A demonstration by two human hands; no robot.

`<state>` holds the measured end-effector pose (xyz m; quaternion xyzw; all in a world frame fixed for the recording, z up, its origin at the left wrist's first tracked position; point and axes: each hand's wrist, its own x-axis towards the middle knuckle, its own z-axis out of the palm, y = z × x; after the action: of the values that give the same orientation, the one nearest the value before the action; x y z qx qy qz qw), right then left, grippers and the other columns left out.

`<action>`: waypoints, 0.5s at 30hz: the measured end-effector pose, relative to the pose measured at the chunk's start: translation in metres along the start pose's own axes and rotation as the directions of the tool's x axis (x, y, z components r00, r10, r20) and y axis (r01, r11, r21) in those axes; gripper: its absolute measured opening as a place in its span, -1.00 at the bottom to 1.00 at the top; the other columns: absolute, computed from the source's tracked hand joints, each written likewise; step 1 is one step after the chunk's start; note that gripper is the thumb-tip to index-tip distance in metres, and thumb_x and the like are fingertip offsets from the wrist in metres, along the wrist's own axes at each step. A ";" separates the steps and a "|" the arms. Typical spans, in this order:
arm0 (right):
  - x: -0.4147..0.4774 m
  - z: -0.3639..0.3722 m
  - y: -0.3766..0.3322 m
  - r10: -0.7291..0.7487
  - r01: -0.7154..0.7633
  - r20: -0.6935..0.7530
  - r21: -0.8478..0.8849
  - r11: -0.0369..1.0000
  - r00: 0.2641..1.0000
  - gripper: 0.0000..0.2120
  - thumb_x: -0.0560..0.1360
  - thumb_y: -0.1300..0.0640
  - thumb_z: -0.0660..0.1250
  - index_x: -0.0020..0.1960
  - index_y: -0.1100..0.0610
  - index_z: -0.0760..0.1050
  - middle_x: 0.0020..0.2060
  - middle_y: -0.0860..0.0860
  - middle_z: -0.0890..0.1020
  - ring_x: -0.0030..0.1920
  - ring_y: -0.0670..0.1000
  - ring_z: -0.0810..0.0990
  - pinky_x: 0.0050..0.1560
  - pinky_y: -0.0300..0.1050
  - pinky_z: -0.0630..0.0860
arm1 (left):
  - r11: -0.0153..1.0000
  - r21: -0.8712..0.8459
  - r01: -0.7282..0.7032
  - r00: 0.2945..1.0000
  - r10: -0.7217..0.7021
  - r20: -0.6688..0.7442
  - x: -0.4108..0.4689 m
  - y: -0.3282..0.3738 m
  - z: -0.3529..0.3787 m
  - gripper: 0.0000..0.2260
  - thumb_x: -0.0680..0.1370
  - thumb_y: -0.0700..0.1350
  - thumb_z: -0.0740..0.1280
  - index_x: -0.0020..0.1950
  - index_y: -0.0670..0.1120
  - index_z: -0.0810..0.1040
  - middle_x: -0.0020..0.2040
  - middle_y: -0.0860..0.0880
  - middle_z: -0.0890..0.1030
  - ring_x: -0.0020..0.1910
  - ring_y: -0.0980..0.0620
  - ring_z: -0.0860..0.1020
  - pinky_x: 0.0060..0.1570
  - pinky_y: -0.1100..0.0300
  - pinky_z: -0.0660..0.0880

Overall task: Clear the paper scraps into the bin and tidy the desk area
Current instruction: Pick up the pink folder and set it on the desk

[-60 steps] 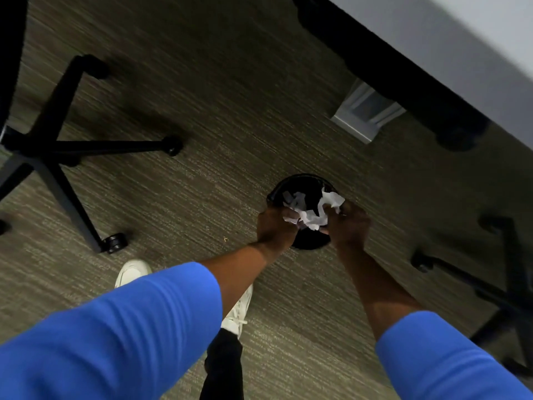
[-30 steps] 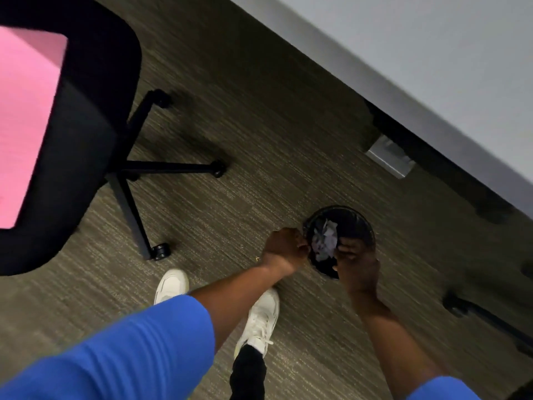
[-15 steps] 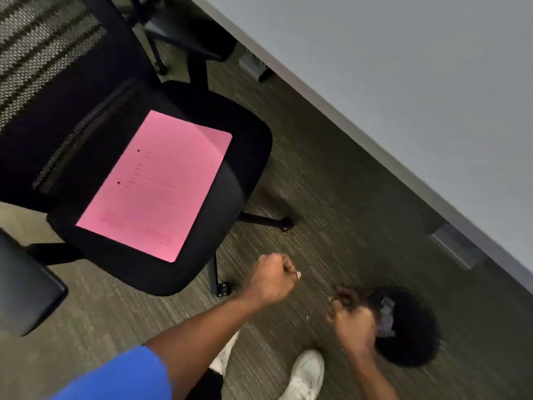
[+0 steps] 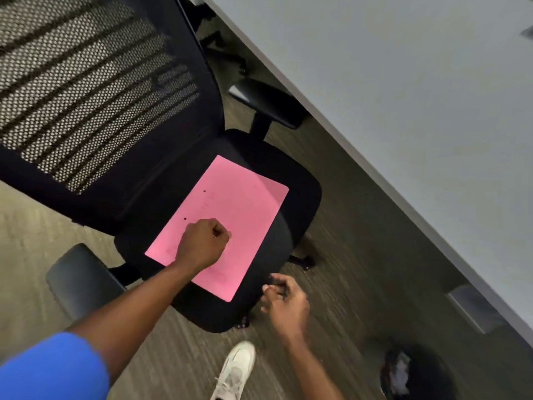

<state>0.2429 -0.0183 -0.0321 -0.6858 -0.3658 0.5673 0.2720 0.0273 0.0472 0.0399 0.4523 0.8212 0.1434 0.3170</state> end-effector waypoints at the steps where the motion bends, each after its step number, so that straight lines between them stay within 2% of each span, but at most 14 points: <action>1: 0.000 0.011 -0.006 0.006 -0.006 0.021 0.002 1.000 1.000 -0.73 0.52 0.30 0.47 0.02 -0.07 0.62 -0.25 0.03 0.74 -0.28 0.02 0.72 -0.33 -0.05 0.67 | 0.999 0.038 0.017 1.000 -0.016 -0.017 0.006 -0.009 -0.009 -0.91 0.61 -0.05 0.44 -0.01 -0.05 0.67 -0.02 0.02 0.72 -0.02 0.01 0.67 0.09 0.06 0.62; 3: -0.002 0.029 -0.016 0.025 -0.022 0.062 -0.038 0.999 0.998 -0.74 0.51 0.24 0.52 0.05 -0.06 0.57 -0.26 0.02 0.74 -0.29 -0.05 0.71 -0.31 -0.04 0.70 | 0.991 0.123 0.050 0.998 -0.044 -0.053 0.017 -0.026 -0.025 -0.85 0.59 -0.03 0.46 0.06 -0.09 0.68 0.08 -0.04 0.71 0.06 -0.04 0.66 0.11 0.00 0.63; 7: -0.005 0.056 -0.019 0.078 -0.066 0.078 -0.146 0.987 0.994 -0.65 0.43 0.01 0.58 0.13 -0.07 0.52 -0.28 -0.15 0.74 -0.27 -0.11 0.73 -0.13 0.14 0.73 | 0.938 0.296 0.178 0.984 -0.162 -0.078 0.031 -0.063 -0.048 -0.43 0.52 0.11 0.52 0.36 -0.22 0.50 0.35 -0.25 0.51 0.34 -0.26 0.50 0.27 -0.17 0.54; 9: -0.003 0.066 -0.012 0.092 -0.077 0.067 -0.203 0.976 0.994 -0.50 0.33 -0.15 0.55 0.20 -0.09 0.50 -0.26 -0.17 0.74 -0.18 -0.08 0.74 -0.08 0.13 0.72 | 0.931 0.255 0.261 0.965 -0.262 -0.034 0.035 -0.078 -0.053 -0.25 0.46 0.16 0.55 0.45 -0.24 0.38 0.40 -0.27 0.47 0.36 -0.30 0.49 0.28 -0.18 0.54; 12: 0.004 0.073 -0.004 0.116 -0.110 0.017 -0.209 0.972 0.993 -0.42 0.34 -0.13 0.57 0.28 -0.08 0.46 -0.25 -0.12 0.73 -0.13 -0.04 0.74 -0.08 0.13 0.73 | 0.941 0.073 0.330 0.940 -0.335 0.061 0.034 -0.089 -0.053 -0.26 0.44 0.13 0.59 0.42 -0.20 0.33 0.30 -0.21 0.58 0.21 -0.22 0.59 0.07 -0.05 0.57; 15: 0.003 0.072 -0.011 0.123 -0.119 0.007 -0.197 0.973 0.992 -0.51 0.42 0.02 0.60 0.26 -0.05 0.45 -0.28 -0.07 0.72 -0.16 -0.04 0.74 -0.10 0.14 0.73 | 0.949 0.070 0.306 0.948 -0.310 0.064 0.028 -0.092 -0.051 -0.28 0.44 0.11 0.59 0.41 -0.18 0.33 0.28 -0.18 0.60 0.21 -0.22 0.61 0.11 -0.05 0.59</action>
<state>0.1702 -0.0123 -0.0401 -0.7249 -0.3802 0.5503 0.1645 -0.0770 0.0225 0.0193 0.3327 0.8734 0.0509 0.3520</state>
